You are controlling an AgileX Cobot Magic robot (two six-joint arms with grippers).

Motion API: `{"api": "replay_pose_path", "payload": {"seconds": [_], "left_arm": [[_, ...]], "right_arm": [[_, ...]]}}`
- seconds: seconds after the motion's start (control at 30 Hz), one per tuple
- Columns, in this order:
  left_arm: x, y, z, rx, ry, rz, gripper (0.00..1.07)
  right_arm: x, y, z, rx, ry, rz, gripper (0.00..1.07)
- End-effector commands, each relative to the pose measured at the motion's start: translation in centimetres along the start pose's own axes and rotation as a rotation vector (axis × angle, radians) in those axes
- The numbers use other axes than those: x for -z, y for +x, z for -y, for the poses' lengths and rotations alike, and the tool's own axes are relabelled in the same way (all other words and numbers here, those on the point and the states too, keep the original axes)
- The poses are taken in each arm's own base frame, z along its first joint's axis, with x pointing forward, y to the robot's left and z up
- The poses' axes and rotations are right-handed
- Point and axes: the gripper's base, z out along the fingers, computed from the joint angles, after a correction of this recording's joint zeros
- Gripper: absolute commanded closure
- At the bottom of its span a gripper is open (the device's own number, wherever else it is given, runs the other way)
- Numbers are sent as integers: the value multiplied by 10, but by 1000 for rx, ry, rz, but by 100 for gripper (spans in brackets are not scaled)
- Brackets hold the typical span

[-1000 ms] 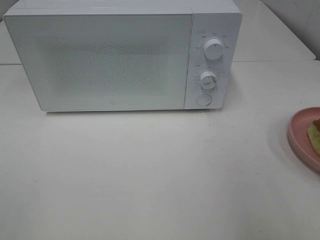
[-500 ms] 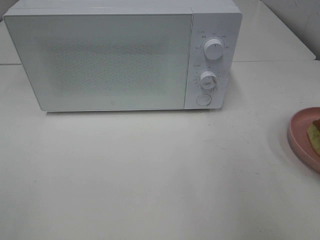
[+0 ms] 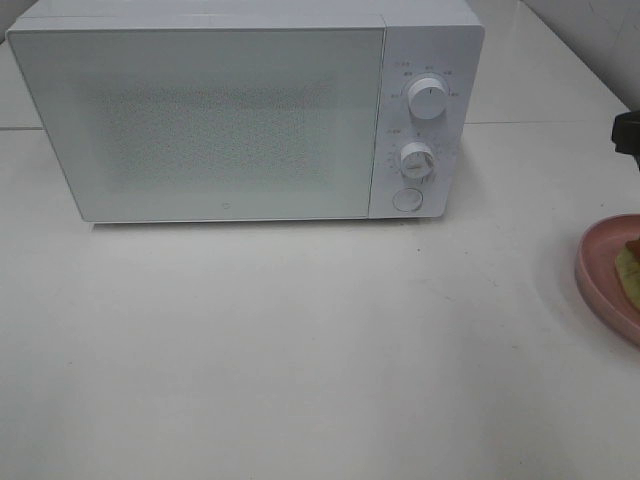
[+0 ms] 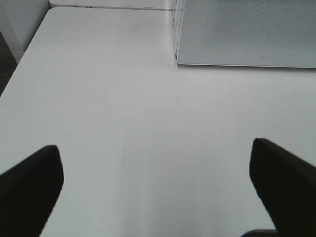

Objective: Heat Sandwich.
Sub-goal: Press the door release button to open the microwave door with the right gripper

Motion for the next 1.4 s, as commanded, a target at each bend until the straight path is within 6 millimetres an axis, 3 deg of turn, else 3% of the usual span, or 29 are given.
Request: {"api": "replay_pose_path", "payload": {"seconds": [0.03, 0.37, 0.47, 0.6, 0.8, 1.17, 1.4], "left_arm": [[2, 1, 1, 9, 2, 30, 9], [2, 1, 1, 9, 2, 30, 9], [2, 1, 1, 9, 2, 30, 9], [2, 1, 1, 9, 2, 30, 9], [2, 1, 1, 9, 2, 30, 9], [2, 1, 1, 9, 2, 30, 9], [2, 1, 1, 9, 2, 30, 9]], "right_arm": [[-7, -3, -1, -2, -3, 51, 41], [-44, -4, -2, -49, -10, 192, 41], [-49, -4, -7, -26, -28, 217, 41], [-64, 2, -31, 102, -76, 259, 41], [-67, 19, -46, 109, -53, 279, 41], [-53, 59, -68, 69, -29, 279, 41], [-51, 82, -96, 92, -67, 237, 41]]}}
